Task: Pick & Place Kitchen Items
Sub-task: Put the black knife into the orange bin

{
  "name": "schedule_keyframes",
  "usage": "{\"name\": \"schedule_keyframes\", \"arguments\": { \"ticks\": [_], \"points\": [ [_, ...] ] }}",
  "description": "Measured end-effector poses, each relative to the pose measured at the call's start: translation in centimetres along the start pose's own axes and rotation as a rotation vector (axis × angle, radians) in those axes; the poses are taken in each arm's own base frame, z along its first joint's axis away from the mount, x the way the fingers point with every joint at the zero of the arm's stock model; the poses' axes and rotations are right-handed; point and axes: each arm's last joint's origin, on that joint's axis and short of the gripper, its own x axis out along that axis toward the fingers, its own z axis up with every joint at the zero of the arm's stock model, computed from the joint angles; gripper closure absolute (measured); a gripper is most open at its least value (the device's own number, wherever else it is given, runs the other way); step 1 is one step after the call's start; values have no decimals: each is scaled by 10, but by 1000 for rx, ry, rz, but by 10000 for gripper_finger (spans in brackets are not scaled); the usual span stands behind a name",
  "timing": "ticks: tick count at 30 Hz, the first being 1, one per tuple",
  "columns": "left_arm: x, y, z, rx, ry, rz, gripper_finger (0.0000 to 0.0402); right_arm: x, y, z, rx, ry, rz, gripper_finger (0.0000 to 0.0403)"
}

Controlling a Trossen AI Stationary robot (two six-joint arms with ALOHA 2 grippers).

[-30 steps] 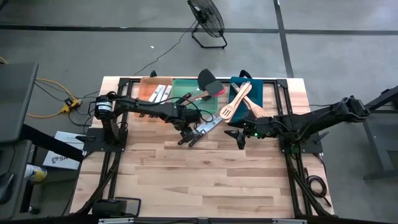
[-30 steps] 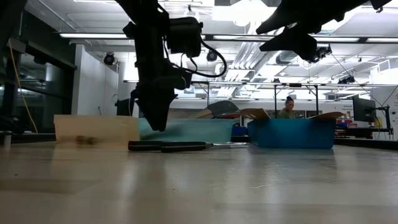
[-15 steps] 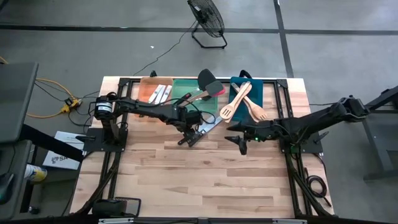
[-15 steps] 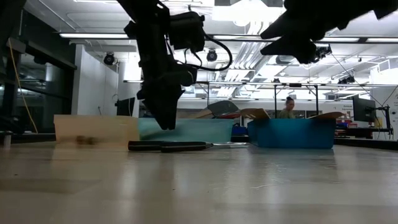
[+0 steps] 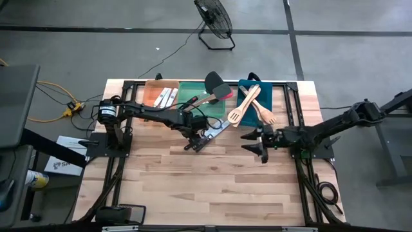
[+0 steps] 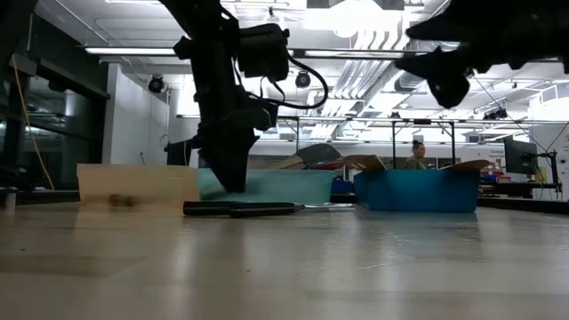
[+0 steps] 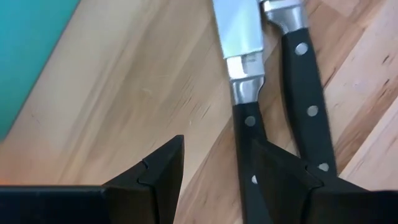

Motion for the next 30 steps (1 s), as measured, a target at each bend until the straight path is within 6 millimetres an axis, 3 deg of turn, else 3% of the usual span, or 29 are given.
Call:
{"name": "schedule_keyframes", "arguments": {
  "ticks": [13,30],
  "points": [
    [0,-2,2,-8,-18,-26,220,-51,-20,-18,10,-150,79,198],
    [0,-2,2,-22,-5,-45,220,-71,-26,-25,-100,-59,106,198]
  ]
}}
